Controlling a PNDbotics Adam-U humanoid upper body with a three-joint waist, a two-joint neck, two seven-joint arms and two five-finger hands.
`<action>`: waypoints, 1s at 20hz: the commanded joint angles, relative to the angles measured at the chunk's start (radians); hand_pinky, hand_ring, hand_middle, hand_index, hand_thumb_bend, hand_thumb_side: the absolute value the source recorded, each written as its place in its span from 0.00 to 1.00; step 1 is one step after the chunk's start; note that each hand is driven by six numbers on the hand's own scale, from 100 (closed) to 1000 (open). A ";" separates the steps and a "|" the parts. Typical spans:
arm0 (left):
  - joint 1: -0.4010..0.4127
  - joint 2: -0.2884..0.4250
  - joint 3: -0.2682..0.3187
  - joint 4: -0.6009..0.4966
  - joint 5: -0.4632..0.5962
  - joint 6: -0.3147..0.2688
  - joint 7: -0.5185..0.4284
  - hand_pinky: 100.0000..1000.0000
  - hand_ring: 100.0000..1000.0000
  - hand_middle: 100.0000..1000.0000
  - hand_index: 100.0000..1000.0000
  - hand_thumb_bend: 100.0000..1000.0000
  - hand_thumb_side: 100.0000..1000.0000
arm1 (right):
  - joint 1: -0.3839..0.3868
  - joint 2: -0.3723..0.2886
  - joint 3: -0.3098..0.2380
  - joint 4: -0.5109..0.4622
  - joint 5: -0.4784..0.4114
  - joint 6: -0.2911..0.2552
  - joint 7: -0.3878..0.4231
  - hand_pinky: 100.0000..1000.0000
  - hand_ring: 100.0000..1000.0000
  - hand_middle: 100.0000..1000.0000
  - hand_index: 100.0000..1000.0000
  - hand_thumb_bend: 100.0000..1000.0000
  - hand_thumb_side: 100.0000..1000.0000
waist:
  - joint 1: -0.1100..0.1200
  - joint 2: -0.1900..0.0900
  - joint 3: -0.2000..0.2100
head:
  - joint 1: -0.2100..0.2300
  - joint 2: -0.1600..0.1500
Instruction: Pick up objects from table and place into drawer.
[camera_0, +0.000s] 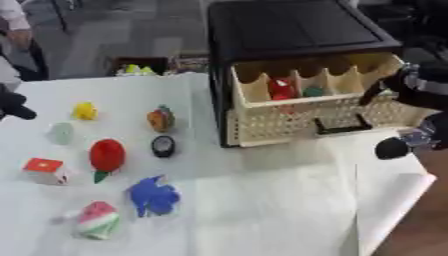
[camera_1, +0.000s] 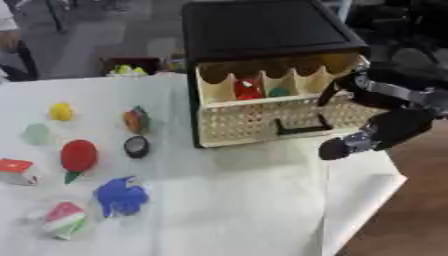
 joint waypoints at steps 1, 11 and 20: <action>-0.009 0.018 0.010 -0.018 -0.003 0.000 0.006 0.50 0.58 0.58 0.75 0.00 0.86 | -0.007 -0.017 -0.037 -0.023 -0.005 0.008 -0.031 0.00 0.00 0.00 0.84 0.90 1.00 | -0.003 -0.016 -0.004 | 0.003 0.003; -0.007 0.018 0.012 -0.018 -0.006 -0.001 0.008 0.50 0.58 0.58 0.75 0.00 0.86 | -0.024 0.006 -0.075 -0.041 -0.009 0.042 -0.116 0.00 0.00 0.00 0.82 0.83 1.00 | -0.001 -0.017 -0.006 | 0.009 0.006; -0.011 0.027 0.012 -0.018 -0.003 -0.017 0.014 0.50 0.59 0.58 0.75 0.00 0.85 | -0.074 0.059 -0.098 -0.042 -0.088 0.123 -0.342 0.00 0.00 0.00 0.80 0.23 1.00 | 0.007 -0.015 0.003 | 0.036 0.018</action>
